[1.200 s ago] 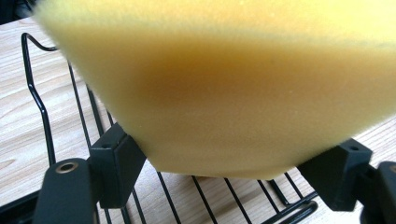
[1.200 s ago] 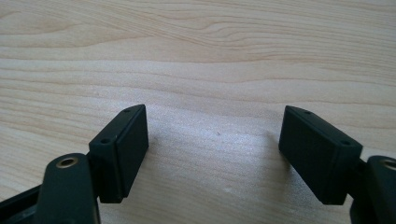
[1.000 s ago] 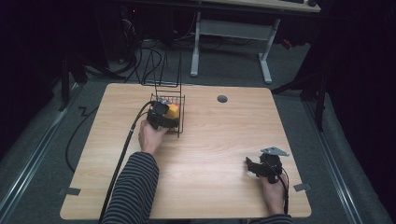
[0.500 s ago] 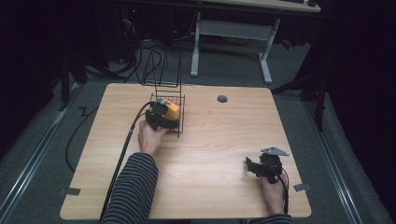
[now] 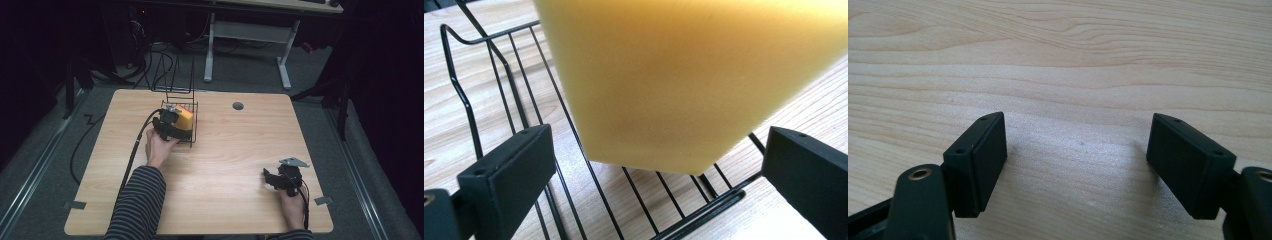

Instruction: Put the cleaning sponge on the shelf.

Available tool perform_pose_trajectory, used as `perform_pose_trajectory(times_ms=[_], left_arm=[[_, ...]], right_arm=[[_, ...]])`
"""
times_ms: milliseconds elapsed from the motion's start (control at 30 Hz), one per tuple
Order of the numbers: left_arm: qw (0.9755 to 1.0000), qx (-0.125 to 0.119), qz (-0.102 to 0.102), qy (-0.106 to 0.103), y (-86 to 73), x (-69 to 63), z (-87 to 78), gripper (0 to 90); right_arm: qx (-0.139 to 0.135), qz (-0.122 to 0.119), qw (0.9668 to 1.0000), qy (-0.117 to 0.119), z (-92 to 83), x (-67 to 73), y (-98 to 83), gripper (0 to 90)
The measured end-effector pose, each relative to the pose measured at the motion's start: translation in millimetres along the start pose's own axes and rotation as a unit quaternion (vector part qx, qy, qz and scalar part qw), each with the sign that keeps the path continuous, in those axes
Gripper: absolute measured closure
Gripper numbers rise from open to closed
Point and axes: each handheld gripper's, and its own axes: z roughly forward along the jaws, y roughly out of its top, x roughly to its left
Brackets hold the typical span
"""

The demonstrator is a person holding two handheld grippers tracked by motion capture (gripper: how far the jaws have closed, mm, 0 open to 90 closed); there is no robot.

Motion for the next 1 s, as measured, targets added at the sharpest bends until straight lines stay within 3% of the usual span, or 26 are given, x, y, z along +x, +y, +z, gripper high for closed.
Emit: perform_pose_trajectory(times_ms=[367, 1000], left_arm=[[0.9998, 0.004, 0.017, -0.006, -0.3, -7.7, -16.2, 0.3], [0.9988, -0.033, 0.032, -0.015, -7.0, -12.0, -52.0, 5.4]], right_arm=[[0.0, -0.001, 1.0, 0.0, 0.0, -0.1, 0.0, 24.4], [0.0, -0.001, 1.0, 0.0, 0.0, -0.1, 0.0, 24.4]])
